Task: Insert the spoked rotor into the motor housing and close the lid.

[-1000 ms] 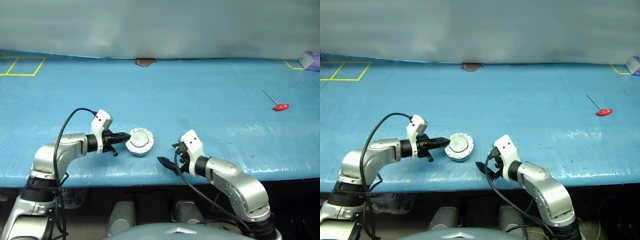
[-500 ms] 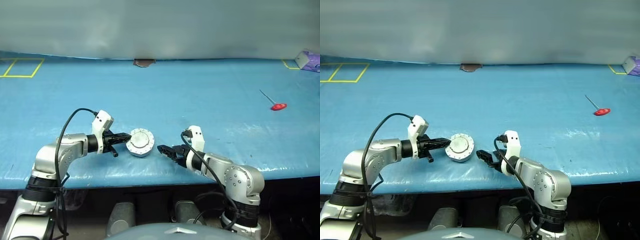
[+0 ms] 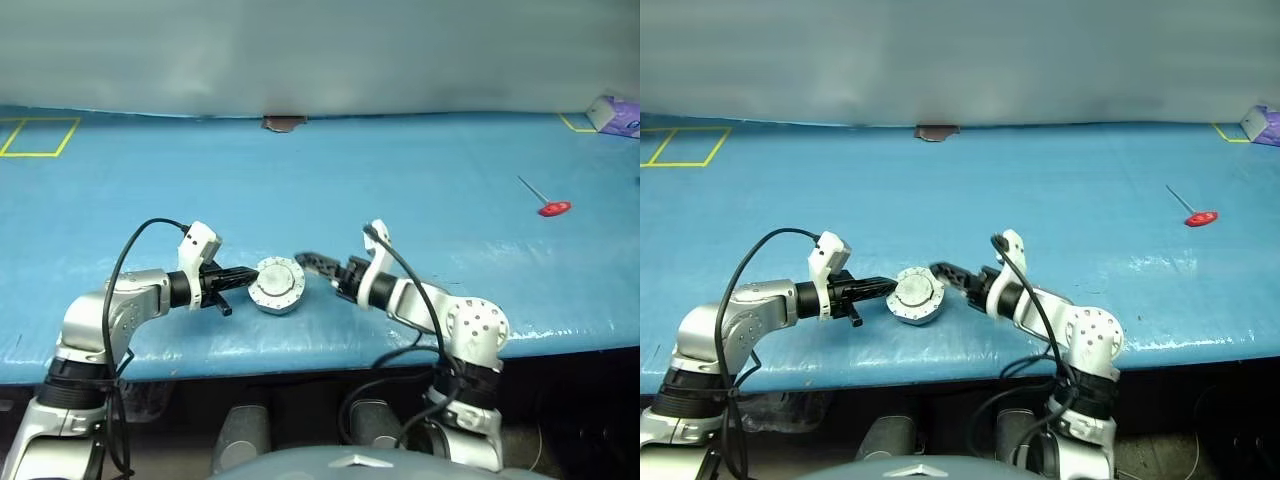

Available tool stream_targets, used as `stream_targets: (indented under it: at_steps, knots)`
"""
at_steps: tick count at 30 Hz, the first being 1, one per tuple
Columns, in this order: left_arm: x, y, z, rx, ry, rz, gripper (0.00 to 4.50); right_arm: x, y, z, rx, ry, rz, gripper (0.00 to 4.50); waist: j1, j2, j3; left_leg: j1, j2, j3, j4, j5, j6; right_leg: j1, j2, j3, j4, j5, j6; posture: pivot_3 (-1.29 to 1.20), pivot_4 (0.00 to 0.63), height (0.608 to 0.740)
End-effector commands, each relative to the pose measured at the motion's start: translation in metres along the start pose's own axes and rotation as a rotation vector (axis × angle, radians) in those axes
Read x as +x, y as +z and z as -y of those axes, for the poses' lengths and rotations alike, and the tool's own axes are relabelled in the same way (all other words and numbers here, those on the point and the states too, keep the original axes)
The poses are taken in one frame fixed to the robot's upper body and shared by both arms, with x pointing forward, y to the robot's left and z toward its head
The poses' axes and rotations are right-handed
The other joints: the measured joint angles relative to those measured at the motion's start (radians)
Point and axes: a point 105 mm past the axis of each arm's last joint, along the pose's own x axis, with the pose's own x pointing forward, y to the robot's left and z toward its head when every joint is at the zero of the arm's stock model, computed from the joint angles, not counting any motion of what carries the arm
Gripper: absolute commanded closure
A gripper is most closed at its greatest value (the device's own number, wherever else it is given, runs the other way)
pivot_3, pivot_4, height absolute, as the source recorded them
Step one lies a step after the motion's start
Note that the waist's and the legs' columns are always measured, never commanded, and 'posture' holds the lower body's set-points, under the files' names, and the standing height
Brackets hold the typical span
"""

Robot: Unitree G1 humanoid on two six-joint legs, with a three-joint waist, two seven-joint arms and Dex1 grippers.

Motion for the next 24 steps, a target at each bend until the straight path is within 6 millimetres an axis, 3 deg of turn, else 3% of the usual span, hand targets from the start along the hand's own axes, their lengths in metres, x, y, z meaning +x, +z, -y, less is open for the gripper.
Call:
stream_targets:
  at_steps: [1, 9, 17, 24]
  knots:
    - [0.002, -0.007, 0.003, -0.016, -0.006, -0.026, 4.5, 0.026, -0.021, -0.03, 0.192, 0.175, 0.012, 0.05, 0.002, 0.001, 0.0, -0.001, -0.001, 0.0, 0.0, 0.0, 0.0, -0.001, -0.001, 0.0, 0.0, 0.0, 0.0, 0.0, 0.15, 0.74]
    - [0.0, -0.007, 0.002, -0.016, -0.001, -0.02, 4.5, 0.029, -0.033, -0.008, 0.242, 0.122, -0.017, 0.05, -0.004, 0.001, 0.001, 0.0, -0.001, 0.001, 0.0, -0.001, 0.001, -0.001, 0.0, 0.001, 0.0, -0.001, 0.002, 0.0, 0.15, 0.74]
    - [-0.002, -0.008, 0.002, -0.019, 0.004, -0.022, 4.5, 0.019, -0.01, 0.019, 0.282, 0.043, 0.149, 0.05, -0.004, 0.001, 0.001, -0.001, 0.0, 0.001, 0.0, -0.001, 0.001, -0.001, 0.0, 0.001, 0.0, -0.001, 0.003, 0.0, 0.15, 0.74]
    - [-0.003, -0.009, 0.002, -0.02, 0.006, -0.023, 4.5, 0.016, -0.026, 0.027, 0.278, 0.014, 0.065, 0.05, -0.004, 0.002, 0.001, -0.001, 0.0, 0.001, -0.001, -0.001, 0.001, -0.001, 0.0, 0.002, 0.0, 0.0, 0.0, 0.0, 0.15, 0.74]
